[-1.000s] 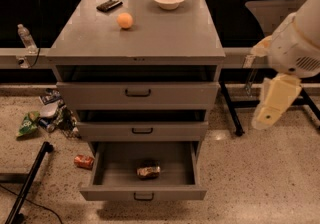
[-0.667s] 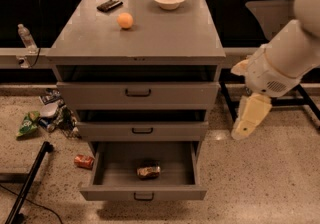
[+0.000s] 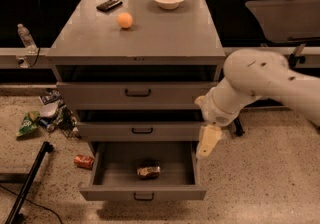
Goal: Pick orange can from bottom drawer and place on counter
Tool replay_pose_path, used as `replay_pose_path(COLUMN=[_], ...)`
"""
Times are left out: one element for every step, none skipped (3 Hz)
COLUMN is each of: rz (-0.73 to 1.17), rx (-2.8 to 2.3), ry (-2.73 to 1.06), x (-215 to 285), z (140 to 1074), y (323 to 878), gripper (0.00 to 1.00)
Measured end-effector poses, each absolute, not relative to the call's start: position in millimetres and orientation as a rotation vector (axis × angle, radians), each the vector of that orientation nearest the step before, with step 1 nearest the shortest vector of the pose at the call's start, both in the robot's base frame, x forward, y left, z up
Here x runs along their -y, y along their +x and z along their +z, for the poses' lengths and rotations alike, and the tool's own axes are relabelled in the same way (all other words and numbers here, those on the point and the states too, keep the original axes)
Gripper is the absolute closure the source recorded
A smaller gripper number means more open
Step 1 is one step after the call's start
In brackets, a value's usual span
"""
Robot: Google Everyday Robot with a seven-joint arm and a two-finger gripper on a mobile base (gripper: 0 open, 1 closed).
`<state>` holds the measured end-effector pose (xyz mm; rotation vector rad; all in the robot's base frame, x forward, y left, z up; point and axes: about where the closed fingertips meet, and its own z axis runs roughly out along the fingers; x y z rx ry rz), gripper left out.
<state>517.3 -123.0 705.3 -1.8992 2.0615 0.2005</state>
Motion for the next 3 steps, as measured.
replay_pose_path(rz=[0.184, 0.172, 0.234], rx=[-2.066, -2.063, -2.096], ry=[-1.931, -1.926, -1.843], x=[94.0, 89.7, 87.4], z=[643.2, 636.5, 621.2], y=[531.3, 535.8, 547.6], gripper=[0.0, 0.0, 0.0])
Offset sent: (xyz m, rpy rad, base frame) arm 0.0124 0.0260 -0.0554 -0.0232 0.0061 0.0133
